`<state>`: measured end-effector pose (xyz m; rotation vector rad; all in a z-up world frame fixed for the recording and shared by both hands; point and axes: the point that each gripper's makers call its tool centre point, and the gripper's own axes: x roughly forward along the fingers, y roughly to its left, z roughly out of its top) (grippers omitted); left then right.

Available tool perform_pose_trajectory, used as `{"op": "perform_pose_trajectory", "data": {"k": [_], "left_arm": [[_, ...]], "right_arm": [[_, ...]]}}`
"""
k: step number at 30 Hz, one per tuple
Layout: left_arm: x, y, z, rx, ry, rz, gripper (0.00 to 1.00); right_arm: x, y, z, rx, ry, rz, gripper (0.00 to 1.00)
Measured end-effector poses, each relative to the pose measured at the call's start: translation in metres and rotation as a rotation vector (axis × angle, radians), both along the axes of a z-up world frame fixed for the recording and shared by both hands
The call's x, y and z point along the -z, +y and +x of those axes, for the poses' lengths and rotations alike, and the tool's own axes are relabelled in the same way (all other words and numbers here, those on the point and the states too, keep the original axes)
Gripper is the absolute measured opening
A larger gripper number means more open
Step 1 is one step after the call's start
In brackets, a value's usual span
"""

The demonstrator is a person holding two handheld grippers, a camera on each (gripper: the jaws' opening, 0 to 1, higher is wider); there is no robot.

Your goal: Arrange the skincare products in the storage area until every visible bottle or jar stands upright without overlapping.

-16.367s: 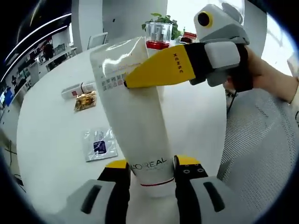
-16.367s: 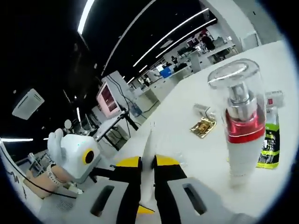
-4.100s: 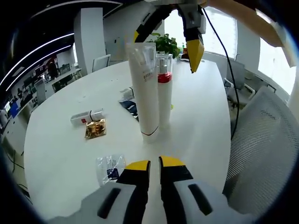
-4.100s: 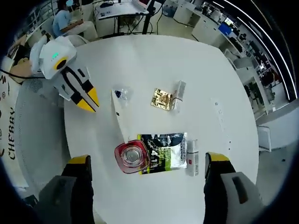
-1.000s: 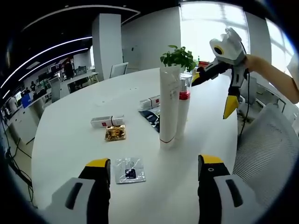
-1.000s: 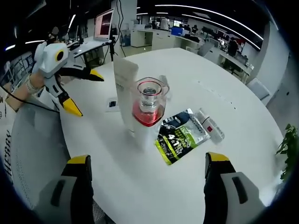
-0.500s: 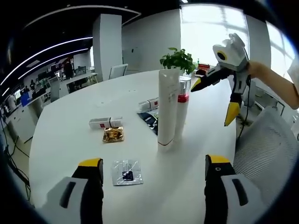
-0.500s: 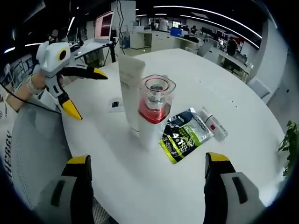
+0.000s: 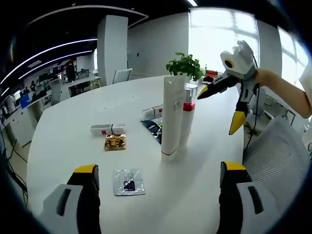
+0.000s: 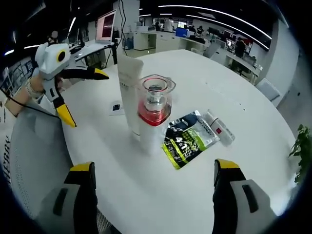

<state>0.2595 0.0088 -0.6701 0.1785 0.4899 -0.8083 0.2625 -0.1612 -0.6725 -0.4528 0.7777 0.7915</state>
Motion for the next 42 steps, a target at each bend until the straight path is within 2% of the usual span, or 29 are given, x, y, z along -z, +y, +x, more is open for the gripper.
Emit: {"op": "perform_pose_trajectory", "data": {"k": [13,20,25,32,33,38,42], "left_arm": [[0.002,0.005,0.003,-0.026,0.008,0.003,0.99],[0.003,0.007,0.004,-0.034,0.007,0.010,0.99],[0.004,0.004,0.002,-0.024,0.011,0.011,0.99],[0.005,0.005,0.003,-0.026,0.015,0.015,0.99],[0.006,0.006,0.004,-0.026,0.015,0.016,0.99],[0.007,0.006,0.004,-0.023,0.019,0.020,0.99],[0.008,0.006,0.004,-0.024,0.024,0.024,0.99]], "right_arm": [[0.003,-0.005,0.006,-0.007,-0.001,-0.010,1.00],[0.000,-0.014,0.016,0.000,-0.018,-0.022,1.00],[-0.003,-0.025,0.033,0.013,-0.035,-0.035,1.00],[-0.004,-0.034,0.046,0.013,-0.043,-0.076,1.00],[-0.005,-0.037,0.056,0.012,-0.046,-0.076,1.00],[-0.008,-0.036,0.062,-0.008,-0.048,-0.101,1.00],[-0.012,-0.037,0.081,-0.018,-0.053,-0.106,1.00]]}}
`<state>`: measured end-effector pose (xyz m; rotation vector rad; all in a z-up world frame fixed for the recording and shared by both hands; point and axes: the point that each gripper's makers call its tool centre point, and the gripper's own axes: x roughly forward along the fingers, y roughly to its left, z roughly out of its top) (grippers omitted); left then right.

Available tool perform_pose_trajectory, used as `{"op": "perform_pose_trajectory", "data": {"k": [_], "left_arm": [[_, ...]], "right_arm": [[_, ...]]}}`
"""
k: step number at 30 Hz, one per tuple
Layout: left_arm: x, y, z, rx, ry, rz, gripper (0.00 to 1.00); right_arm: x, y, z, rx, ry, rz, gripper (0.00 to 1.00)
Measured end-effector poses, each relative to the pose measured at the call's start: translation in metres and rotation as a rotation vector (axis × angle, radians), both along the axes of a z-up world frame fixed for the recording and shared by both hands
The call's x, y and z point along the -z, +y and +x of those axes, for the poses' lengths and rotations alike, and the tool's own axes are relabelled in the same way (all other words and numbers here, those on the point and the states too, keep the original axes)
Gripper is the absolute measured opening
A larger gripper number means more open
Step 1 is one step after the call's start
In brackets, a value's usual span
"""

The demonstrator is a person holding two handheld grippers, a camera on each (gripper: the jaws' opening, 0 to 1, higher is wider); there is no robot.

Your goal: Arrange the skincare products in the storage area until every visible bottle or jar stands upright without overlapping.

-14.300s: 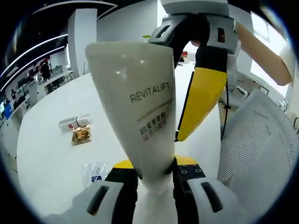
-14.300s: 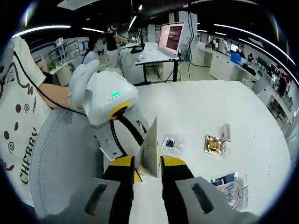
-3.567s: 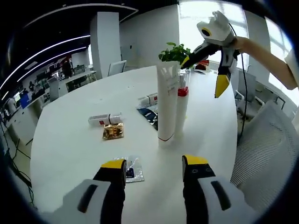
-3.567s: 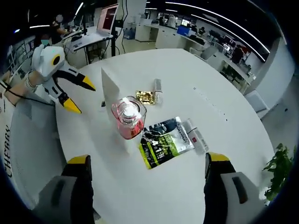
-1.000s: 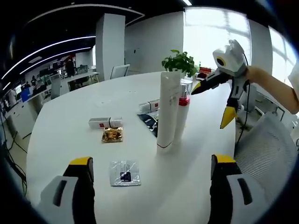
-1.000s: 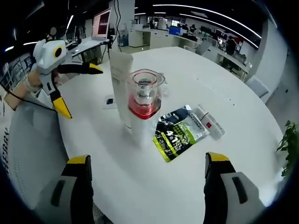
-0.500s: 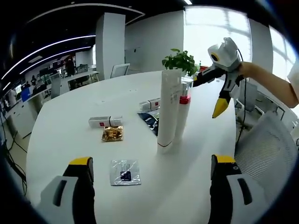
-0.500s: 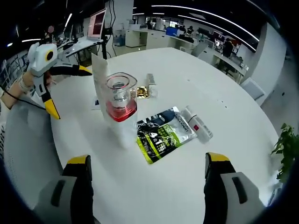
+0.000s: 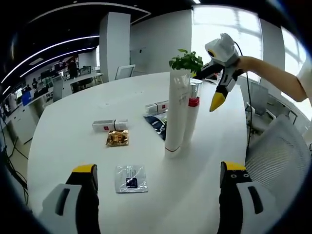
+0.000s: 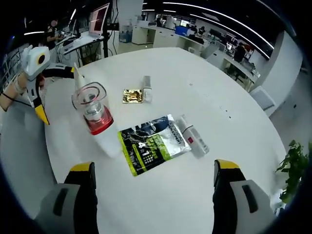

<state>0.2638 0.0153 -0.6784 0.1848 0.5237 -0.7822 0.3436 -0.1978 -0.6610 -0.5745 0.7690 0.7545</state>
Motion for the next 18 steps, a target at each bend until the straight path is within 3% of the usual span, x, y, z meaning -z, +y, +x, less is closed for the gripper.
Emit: {"op": "perform_pose_trajectory", "data": {"k": [10,13,18], "left_arm": [[0.002,-0.001,-0.002,0.008,0.001,0.006,0.99],[0.004,-0.007,-0.008,0.016,0.039,-0.047,0.99],[0.015,-0.010,-0.015,0.045,0.055,-0.008,0.99]], "right_arm": [[0.003,0.001,0.019,-0.021,0.015,-0.058,1.00],[0.007,0.000,0.025,-0.028,0.023,-0.073,1.00],[0.012,-0.002,0.039,-0.019,0.026,-0.092,1.00]]}}
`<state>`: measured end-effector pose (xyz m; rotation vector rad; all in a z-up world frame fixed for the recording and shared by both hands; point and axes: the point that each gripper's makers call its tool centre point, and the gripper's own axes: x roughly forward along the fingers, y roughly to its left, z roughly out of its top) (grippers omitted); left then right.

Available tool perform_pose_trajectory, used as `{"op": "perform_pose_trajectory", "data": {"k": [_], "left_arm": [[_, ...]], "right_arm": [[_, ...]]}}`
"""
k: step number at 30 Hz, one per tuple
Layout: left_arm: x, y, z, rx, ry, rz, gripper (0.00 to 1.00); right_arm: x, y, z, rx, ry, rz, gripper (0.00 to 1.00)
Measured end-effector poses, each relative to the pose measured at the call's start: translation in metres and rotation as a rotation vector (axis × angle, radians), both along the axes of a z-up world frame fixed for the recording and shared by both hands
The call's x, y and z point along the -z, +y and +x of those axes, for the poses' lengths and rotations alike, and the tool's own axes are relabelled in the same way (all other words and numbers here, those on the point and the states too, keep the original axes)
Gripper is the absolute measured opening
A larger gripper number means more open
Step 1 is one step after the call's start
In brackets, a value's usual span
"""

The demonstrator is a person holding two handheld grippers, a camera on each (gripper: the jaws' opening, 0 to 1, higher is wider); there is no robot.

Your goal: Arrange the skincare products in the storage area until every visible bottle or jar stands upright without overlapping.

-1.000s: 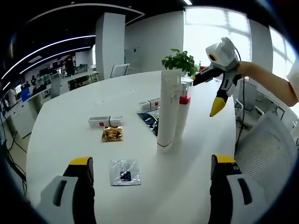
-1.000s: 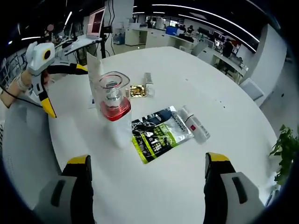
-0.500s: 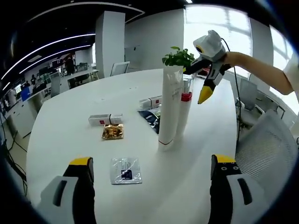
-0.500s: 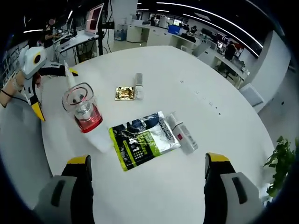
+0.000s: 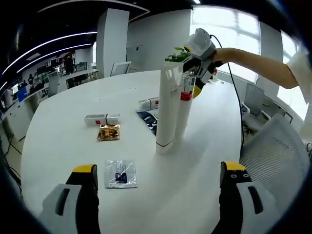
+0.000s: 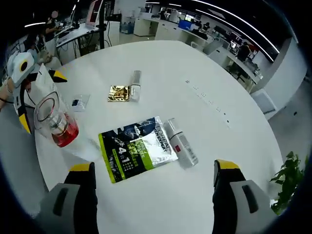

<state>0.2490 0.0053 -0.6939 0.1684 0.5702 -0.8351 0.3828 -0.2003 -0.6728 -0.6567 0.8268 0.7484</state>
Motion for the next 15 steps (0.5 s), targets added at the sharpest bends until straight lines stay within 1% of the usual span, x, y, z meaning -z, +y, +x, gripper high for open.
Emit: {"op": "perform_pose_trajectory", "data": {"k": [4,6,8,13,15], "left_arm": [[-0.002,-0.005,-0.004,0.011,0.001,-0.019,0.99],[-0.002,-0.008,-0.009,0.024,0.003,-0.014,0.99],[0.003,-0.009,-0.010,0.031,0.005,-0.007,0.99],[0.007,-0.011,-0.017,0.047,0.024,-0.008,0.99],[0.008,-0.010,-0.016,0.048,0.013,0.008,0.99]], "right_arm": [[0.005,0.000,0.011,-0.017,0.020,-0.032,1.00],[0.006,0.001,0.020,-0.021,0.025,-0.043,1.00],[0.008,0.000,0.025,-0.022,0.030,-0.052,1.00],[0.012,0.003,0.035,-0.040,0.043,-0.072,1.00],[0.013,0.003,0.041,-0.041,0.041,-0.080,1.00]]}}
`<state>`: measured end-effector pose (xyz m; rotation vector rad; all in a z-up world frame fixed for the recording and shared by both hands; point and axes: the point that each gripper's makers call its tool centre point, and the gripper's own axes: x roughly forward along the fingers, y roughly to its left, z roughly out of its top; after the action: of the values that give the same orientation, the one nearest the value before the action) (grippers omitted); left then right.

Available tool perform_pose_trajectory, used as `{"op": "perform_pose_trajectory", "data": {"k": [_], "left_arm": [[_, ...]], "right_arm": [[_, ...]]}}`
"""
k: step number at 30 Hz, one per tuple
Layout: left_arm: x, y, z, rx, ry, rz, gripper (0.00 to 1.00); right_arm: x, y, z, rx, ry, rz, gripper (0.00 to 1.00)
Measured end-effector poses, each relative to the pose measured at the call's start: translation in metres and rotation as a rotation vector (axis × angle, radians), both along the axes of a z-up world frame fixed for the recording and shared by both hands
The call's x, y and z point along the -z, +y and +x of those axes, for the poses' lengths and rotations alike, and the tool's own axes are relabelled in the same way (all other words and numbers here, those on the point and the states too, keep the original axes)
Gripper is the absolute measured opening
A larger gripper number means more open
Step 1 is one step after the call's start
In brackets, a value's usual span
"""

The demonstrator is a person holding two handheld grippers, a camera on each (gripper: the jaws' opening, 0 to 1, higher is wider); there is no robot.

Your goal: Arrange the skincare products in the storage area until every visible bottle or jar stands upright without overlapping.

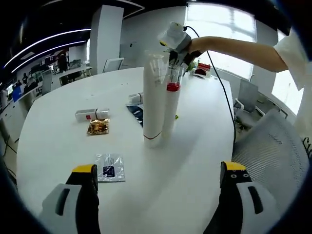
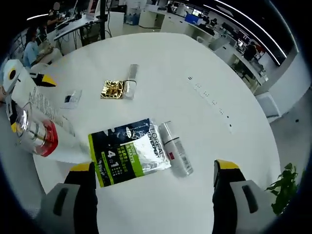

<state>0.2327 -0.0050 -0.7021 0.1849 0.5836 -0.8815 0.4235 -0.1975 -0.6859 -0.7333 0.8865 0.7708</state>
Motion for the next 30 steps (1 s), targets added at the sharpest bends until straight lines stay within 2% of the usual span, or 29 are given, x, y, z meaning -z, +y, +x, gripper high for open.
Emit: {"op": "perform_pose_trajectory", "data": {"k": [8,16,19,22,25,30], "left_arm": [[0.001,0.000,-0.001,0.005,0.008,-0.005,0.99],[0.001,0.001,0.000,0.001,0.005,-0.014,0.99],[0.001,0.003,0.000,-0.008,0.011,-0.014,0.99],[-0.001,0.004,0.001,-0.017,0.009,-0.024,0.99],[-0.001,0.003,0.000,-0.012,0.007,-0.022,0.99],[-0.002,0.002,0.000,-0.013,0.012,-0.038,0.99]], "right_arm": [[0.008,-0.001,0.018,-0.006,0.044,0.001,0.96],[0.017,-0.005,0.037,-0.036,0.078,-0.052,0.94],[0.021,-0.003,0.038,-0.030,0.109,-0.050,0.87],[0.025,-0.001,0.041,-0.020,0.115,-0.048,0.87],[0.032,-0.003,0.042,-0.030,0.150,-0.056,0.79],[0.039,-0.007,0.048,-0.030,0.165,-0.077,0.76]]}}
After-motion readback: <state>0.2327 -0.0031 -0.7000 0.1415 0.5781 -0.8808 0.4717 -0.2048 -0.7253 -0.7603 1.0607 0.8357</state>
